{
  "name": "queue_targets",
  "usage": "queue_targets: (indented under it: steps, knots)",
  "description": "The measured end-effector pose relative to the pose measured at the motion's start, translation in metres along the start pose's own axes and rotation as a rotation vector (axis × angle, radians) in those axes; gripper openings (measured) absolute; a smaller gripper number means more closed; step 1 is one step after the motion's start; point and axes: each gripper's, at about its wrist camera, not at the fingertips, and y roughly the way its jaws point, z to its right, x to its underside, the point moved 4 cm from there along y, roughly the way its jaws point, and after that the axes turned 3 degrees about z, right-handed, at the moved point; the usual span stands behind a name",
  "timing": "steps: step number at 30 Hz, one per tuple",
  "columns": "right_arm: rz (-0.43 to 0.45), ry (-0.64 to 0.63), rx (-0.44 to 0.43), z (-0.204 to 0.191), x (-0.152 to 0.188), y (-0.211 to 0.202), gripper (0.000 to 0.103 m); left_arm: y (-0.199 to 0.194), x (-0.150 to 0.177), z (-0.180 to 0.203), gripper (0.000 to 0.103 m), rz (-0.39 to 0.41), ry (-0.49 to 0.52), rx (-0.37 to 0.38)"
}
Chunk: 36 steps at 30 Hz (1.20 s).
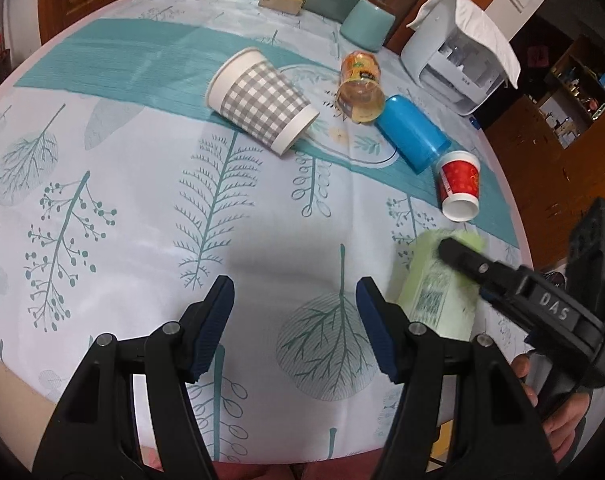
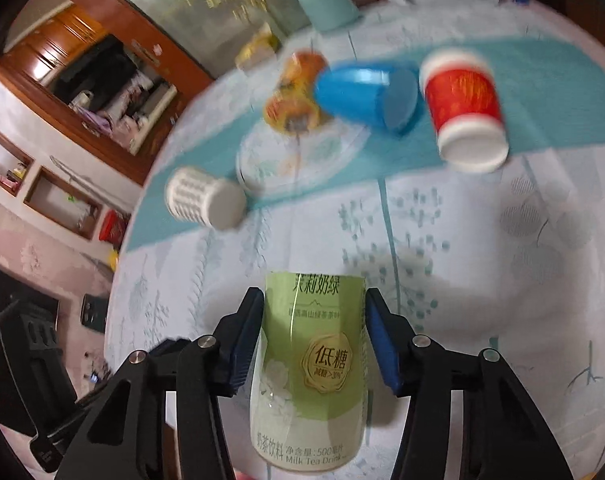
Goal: Flip cup upright
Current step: 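Grasp the green cup with the right tool while the left tool releases it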
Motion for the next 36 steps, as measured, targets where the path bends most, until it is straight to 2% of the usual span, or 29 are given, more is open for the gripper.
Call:
queue_targets:
  steps: [4,6,8,10,12,17,26,36]
  knots:
    - [0.208,-0.132,0.082,-0.020,-0.003,-0.029,0.052,-0.010,-0.001,0.006,0.061,0.043,0.023,0.007]
    - [0.328,-0.221,0.176,-0.029,0.002,-0.041,0.052,-0.015,-0.001,0.009,0.061,0.070,0.039,0.011]
    - [0.427,-0.284,0.224,-0.037,0.007,-0.048,0.051,-0.019,-0.001,0.010,0.061,0.088,0.050,0.016]
    - [0.523,-0.335,0.243,-0.041,0.015,-0.052,0.052,-0.022,-0.001,0.012,0.061,0.103,0.060,0.022]
    - [0.578,-0.330,0.233,-0.043,0.019,-0.050,0.052,-0.025,-0.001,0.015,0.061,0.115,0.072,0.029]
    - [0.552,-0.276,0.182,-0.040,0.023,-0.041,0.053,-0.029,0.000,0.019,0.061,0.132,0.099,0.035]
    - [0.513,-0.338,0.175,-0.045,0.040,-0.023,0.055,-0.030,0.000,0.019,0.061,0.137,0.099,0.040]
    - [0.549,-0.529,0.246,-0.064,0.073,-0.024,0.055,-0.034,-0.002,0.015,0.061,0.152,0.098,0.022]
